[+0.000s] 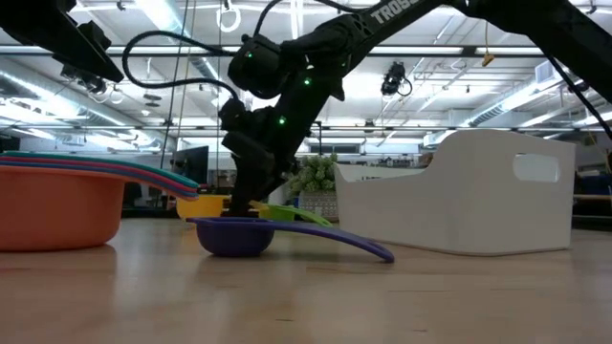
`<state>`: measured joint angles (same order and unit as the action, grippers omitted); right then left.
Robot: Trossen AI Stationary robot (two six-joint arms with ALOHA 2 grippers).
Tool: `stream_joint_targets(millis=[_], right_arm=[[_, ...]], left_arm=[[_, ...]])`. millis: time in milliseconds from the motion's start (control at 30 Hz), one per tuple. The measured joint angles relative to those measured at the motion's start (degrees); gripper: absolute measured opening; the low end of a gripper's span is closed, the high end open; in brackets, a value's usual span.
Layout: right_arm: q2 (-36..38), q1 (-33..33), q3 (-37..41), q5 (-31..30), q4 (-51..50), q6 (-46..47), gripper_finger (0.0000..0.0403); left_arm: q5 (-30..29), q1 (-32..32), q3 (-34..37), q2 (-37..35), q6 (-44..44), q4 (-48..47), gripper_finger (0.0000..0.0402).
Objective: Nest measuring cups in basket
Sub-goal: Stack the yellow measuring cup on top of the light blue measuring cup
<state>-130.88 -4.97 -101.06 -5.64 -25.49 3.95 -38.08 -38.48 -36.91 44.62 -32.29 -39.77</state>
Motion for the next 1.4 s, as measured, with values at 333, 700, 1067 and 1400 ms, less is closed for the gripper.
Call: stream_joint_targets(millis=[333,700,1067,1400], right_arm=[[3.4,1.8,0.0,-0.7,-1.6,-0.6,0.0163],[6.5,5.1,0.0,-1.0,-3.2,-0.7,0.0164],[7.1,10.0,0.0,-0.7,-2.2,1.0,0.0164],[7.1,16.0,0.0,-0.4,4.6,1.4,0.0164]], left_arm=[[0.0,0.0,0.0,0.0,-0.1,-0.5,0.0182],[0.4,0.0,0.0,0.0,-1.2,-1.0,0.0182],[1.3,0.0,0.0,0.0,-2.4,-1.0,0.0182],[1.7,0.0,0.0,0.0,-3.3,-0.8,0.0182]])
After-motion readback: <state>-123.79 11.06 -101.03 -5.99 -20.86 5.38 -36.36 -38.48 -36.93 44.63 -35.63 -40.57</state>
